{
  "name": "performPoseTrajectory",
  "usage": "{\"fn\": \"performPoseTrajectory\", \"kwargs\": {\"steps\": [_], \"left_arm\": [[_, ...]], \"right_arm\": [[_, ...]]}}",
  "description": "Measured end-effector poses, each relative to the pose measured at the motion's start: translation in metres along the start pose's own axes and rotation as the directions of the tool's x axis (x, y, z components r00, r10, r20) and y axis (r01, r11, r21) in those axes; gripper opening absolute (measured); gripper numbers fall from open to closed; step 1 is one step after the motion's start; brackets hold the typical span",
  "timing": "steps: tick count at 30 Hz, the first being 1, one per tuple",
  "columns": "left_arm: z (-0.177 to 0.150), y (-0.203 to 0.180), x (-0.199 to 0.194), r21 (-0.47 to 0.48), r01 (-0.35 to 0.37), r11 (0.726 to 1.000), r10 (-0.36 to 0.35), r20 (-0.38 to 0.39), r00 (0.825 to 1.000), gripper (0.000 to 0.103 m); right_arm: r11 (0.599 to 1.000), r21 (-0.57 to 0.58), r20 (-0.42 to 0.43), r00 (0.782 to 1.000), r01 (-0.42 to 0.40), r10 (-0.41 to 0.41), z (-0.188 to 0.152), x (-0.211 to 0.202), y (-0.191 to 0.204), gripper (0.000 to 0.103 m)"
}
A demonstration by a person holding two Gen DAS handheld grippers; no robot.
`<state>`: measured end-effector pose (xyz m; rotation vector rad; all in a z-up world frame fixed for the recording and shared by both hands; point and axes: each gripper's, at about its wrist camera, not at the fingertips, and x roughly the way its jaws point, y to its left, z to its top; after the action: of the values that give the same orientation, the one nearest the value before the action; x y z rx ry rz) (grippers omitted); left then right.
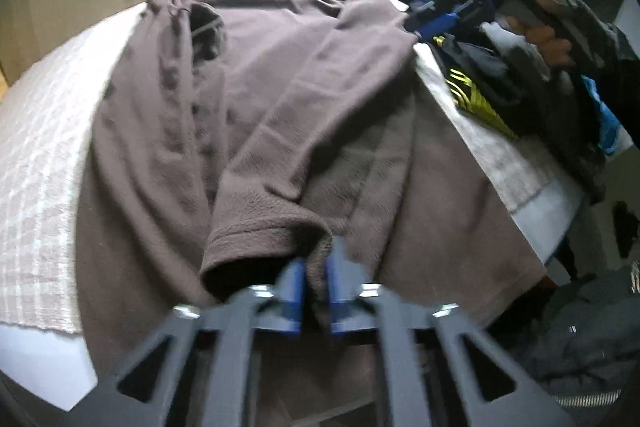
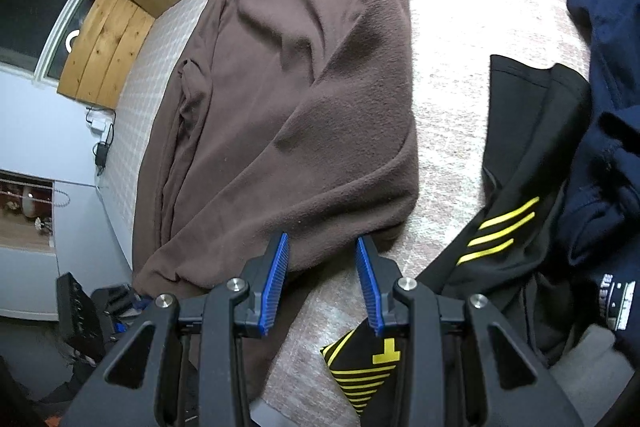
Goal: Fold clothes
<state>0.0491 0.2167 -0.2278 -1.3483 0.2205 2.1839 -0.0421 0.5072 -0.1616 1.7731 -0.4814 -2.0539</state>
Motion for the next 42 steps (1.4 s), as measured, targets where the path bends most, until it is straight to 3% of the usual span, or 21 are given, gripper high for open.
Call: {"fn": "performPoseTrajectory", "kwargs": {"steps": [4,6,9,14,16,19,21,24,28,31,34,35,38,42], "left_arm": [[0.011,0.007,-0.029,-0.021,0.073,0.997,-0.072,0.074,0.995,0.003],[0.028,0.013,-0.054,-0.019,0.076,0.997,-0.074,0.103,0.992,0.003],[0.056,0.024,-0.099,-0.009,0.052,0.999,-0.05,0.178,0.983,0.003],[0.077,0.017,-0.139,0.083,0.046,0.995,-0.064,0.233,0.97,0.003],[0.073,0.009,-0.133,0.121,0.038,0.992,-0.063,0.211,0.975,0.003],[0.052,-0.007,-0.099,0.149,0.092,0.984,-0.11,0.114,0.987,0.003],[0.032,-0.023,-0.073,0.181,0.127,0.975,-0.136,0.036,0.99,0.003],[0.011,-0.048,-0.047,0.252,0.116,0.961,-0.114,-0.024,0.993,0.003],[0.0,-0.06,-0.033,0.203,0.214,0.956,-0.207,-0.056,0.977,0.004],[-0.007,-0.07,-0.016,0.214,0.254,0.943,-0.225,-0.149,0.963,0.007],[-0.013,-0.065,-0.025,0.194,0.285,0.939,-0.253,-0.173,0.952,0.019],[-0.014,-0.06,-0.03,0.186,0.282,0.941,-0.253,-0.167,0.953,0.024],[-0.014,-0.043,-0.044,0.157,0.253,0.955,-0.234,-0.133,0.963,0.027],[-0.009,-0.033,-0.036,0.201,0.15,0.968,-0.13,-0.106,0.986,0.029]], "right_arm": [[0.999,0.037,0.004,0.999,-0.034,0.033,0.003,0.0,-0.007,0.034],[0.997,0.041,0.018,0.998,-0.06,0.059,0.006,0.0,-0.007,0.033],[0.997,0.01,0.046,0.996,-0.079,0.079,0.01,-0.006,-0.001,0.008],[0.989,0.015,0.114,0.983,-0.148,0.145,0.02,-0.027,0.0,0.004],[0.987,0.018,0.146,0.978,-0.157,0.152,0.022,-0.035,-0.001,0.004],[0.979,0.116,0.141,0.978,-0.168,0.151,0.026,-0.027,-0.016,0.004],[0.984,0.14,0.107,0.99,-0.109,0.094,0.028,-0.018,-0.023,0.004],[0.995,0.1,0.049,0.999,-0.003,-0.002,0.024,-0.008,-0.021,0.004],[0.989,0.023,0.03,0.988,0.148,-0.148,0.019,-0.01,-0.016,0.004],[0.969,0.001,0.013,0.969,0.245,-0.245,0.017,-0.016,-0.023,0.005],[0.952,-0.02,0.046,0.951,0.306,-0.305,0.004,-0.03,-0.01,0.006],[0.956,-0.043,0.062,0.956,0.291,-0.288,0.0,-0.032,-0.001,0.006],[0.977,-0.177,0.083,0.991,0.12,-0.107,-0.023,-0.027,0.049,0.006],[0.945,-0.324,-0.019,0.999,0.041,-0.05,-0.045,0.019,0.098,0.006]]}}
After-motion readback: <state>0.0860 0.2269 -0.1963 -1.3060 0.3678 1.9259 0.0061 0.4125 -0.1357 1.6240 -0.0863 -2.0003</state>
